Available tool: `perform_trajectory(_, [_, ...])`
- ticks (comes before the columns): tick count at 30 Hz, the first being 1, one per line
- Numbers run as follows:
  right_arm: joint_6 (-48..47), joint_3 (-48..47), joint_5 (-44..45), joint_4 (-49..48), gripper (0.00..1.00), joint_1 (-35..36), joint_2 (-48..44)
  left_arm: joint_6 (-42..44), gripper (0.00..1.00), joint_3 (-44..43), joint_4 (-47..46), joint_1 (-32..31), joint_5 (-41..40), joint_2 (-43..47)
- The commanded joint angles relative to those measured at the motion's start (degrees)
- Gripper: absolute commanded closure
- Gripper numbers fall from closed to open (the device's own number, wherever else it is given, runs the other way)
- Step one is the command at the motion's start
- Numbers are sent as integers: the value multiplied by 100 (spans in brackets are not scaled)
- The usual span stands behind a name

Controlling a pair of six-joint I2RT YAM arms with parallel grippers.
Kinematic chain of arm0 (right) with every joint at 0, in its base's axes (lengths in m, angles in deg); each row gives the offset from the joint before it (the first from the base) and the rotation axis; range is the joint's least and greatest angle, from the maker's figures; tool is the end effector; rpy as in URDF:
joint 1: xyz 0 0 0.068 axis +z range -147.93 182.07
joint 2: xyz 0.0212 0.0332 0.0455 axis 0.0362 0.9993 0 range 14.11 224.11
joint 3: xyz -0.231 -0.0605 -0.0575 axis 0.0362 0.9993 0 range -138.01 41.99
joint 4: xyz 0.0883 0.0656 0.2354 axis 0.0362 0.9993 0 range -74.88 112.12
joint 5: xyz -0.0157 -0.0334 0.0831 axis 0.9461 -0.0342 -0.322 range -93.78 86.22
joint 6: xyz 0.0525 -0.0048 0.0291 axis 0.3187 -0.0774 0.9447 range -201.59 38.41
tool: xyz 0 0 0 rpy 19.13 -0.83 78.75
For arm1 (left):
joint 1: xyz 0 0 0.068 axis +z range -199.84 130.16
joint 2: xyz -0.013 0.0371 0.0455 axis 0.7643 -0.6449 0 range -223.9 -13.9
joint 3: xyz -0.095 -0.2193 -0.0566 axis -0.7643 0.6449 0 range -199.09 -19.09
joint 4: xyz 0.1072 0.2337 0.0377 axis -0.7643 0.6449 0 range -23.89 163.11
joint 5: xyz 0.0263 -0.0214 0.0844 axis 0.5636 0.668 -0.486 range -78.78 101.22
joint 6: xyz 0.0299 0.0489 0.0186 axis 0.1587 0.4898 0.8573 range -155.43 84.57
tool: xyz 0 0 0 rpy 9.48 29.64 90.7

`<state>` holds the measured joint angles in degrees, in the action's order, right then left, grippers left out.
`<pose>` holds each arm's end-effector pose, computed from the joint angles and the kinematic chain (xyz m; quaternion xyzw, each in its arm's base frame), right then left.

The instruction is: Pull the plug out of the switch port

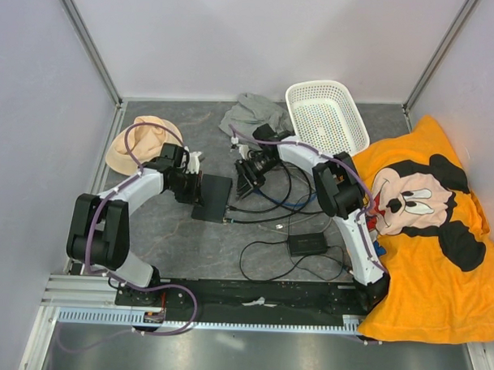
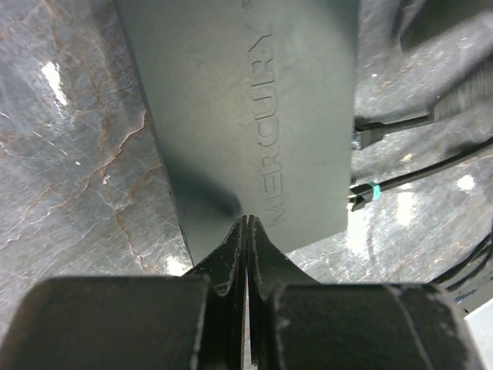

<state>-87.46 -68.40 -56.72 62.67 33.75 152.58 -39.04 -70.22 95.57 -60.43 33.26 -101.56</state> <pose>0.3766 0.2741 0.1106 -0.3386 0.8229 0.4561 0.0104 0.2806 -0.0696 0.1470 0.0981 0.9559 -0.2108 0.1795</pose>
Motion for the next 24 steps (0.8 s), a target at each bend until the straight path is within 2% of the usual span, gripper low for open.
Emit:
perform_trajectory(1, [33, -114, -418, -114, 44, 145, 83, -25, 98, 25, -177, -13, -95, -190])
perform_trajectory(10, [68, -264, -322, -141, 44, 286, 355, -42, 98, -28, -133, -31, -262, -287])
perform_trajectory(24, [60, -387, -216, -167, 53, 426, 611, -51, 98, -37, -133, -31, -279, -331])
